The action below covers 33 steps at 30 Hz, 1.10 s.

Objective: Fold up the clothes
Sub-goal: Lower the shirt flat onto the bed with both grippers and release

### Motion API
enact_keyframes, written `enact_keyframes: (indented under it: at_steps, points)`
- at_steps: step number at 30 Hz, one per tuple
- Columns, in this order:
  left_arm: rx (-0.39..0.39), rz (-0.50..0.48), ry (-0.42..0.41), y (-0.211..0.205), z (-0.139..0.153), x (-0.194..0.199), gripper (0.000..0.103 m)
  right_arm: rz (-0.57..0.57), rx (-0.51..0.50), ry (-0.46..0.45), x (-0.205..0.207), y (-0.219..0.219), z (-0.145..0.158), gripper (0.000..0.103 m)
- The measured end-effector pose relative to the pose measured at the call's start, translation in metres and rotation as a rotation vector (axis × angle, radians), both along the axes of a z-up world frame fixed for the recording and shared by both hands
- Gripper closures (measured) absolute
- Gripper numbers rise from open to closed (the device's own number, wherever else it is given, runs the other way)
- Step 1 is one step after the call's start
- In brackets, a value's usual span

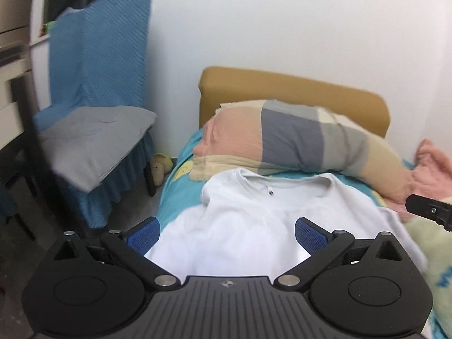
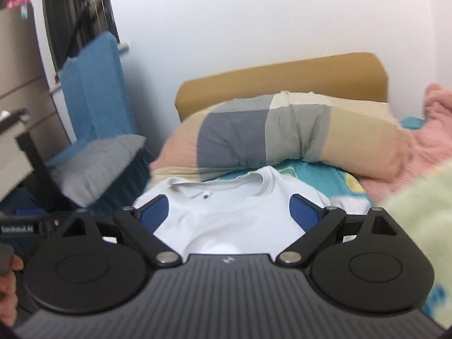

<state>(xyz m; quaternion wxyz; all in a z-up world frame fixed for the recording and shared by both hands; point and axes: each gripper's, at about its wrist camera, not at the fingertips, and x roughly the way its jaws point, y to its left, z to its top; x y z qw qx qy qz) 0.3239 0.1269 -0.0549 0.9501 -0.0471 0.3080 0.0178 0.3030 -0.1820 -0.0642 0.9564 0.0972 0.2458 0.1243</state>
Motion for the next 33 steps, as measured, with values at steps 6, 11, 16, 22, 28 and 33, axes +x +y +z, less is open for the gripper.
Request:
enact_keyframes:
  at_steps: [6, 11, 16, 22, 28, 33]
  points:
    - [-0.125, 0.048, -0.022, 0.003, 0.019, -0.118, 0.0, -0.038, 0.035, -0.047, -0.126, -0.015, 0.027, 0.009]
    - [-0.252, 0.143, 0.018, 0.024, 0.021, -0.168, 0.001, -0.055, 0.058, -0.033, -0.201, -0.03, 0.028, 0.009]
    - [-0.387, 0.273, 0.052, 0.059, 0.004, -0.168, 0.004, -0.095, 0.141, 0.002, -0.224, -0.047, 0.006, 0.009]
    - [-0.586, 0.438, 0.107, 0.105, -0.047, -0.141, 0.011, -0.155, 0.233, 0.074, -0.22, -0.058, -0.034, 0.009]
    - [-0.7, 0.527, 0.055, 0.143, -0.092, -0.105, 0.013, -0.161, 0.231, 0.116, -0.19, -0.049, -0.06, 0.009]
    - [-0.828, 0.619, 0.046, 0.166, -0.136, -0.081, 0.03, -0.162, 0.175, 0.102, -0.171, -0.038, -0.078, 0.009]
